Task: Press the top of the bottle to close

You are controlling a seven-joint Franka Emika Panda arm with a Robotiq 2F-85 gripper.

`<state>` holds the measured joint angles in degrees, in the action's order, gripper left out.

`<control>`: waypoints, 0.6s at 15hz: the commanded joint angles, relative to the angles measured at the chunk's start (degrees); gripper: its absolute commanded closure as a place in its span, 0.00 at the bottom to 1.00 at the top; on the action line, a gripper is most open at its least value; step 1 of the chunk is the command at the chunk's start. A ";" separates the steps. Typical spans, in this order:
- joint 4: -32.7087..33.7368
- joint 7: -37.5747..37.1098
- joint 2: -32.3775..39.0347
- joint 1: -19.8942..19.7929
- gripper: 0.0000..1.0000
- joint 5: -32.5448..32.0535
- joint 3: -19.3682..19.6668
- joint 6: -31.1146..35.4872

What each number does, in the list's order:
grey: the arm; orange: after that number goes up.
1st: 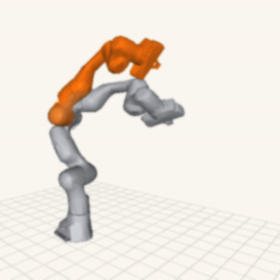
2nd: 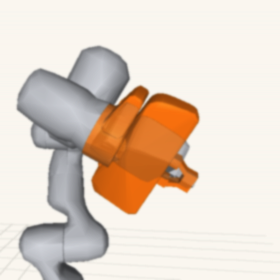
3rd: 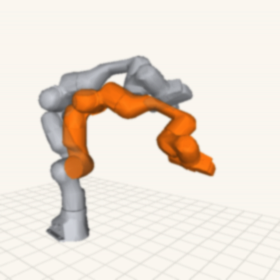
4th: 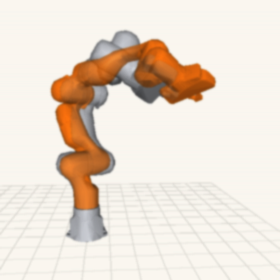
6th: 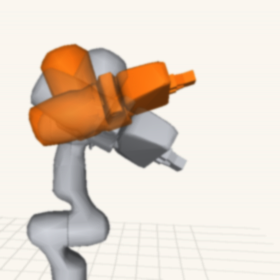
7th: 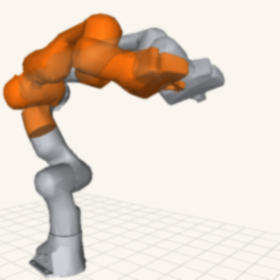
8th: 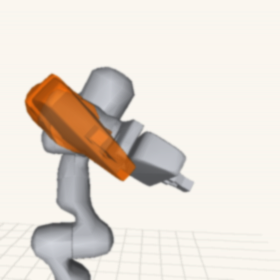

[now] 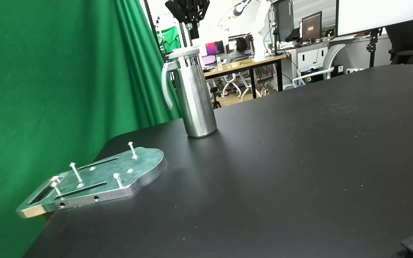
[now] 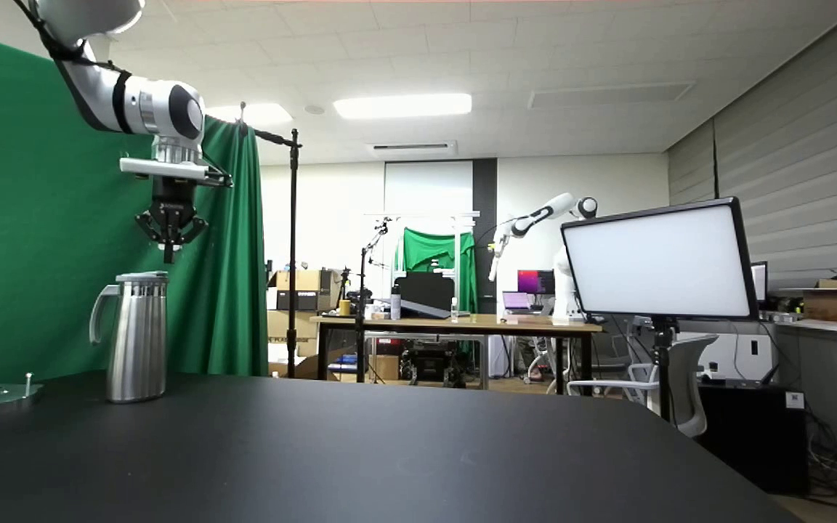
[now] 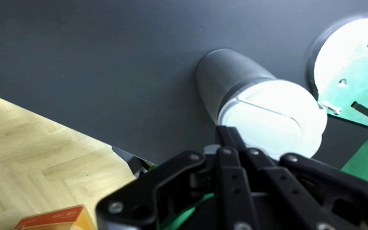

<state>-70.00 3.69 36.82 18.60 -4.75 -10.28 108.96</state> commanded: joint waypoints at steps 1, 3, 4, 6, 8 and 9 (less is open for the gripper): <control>-0.65 -2.35 -0.81 0.54 1.00 -0.77 0.88 -2.89; -0.46 -2.26 -0.47 0.55 1.00 -0.62 0.90 -3.42; -0.45 -2.15 -0.32 0.51 1.00 -0.50 0.84 -3.31; -0.37 -2.08 0.07 0.49 1.00 -0.32 0.74 -3.21; -0.28 -2.09 0.50 0.53 1.00 -0.25 0.72 -3.13; -0.20 -2.12 0.81 0.53 1.00 -0.18 0.72 -3.11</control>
<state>-70.18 3.42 37.57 18.67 -4.73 -9.95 106.51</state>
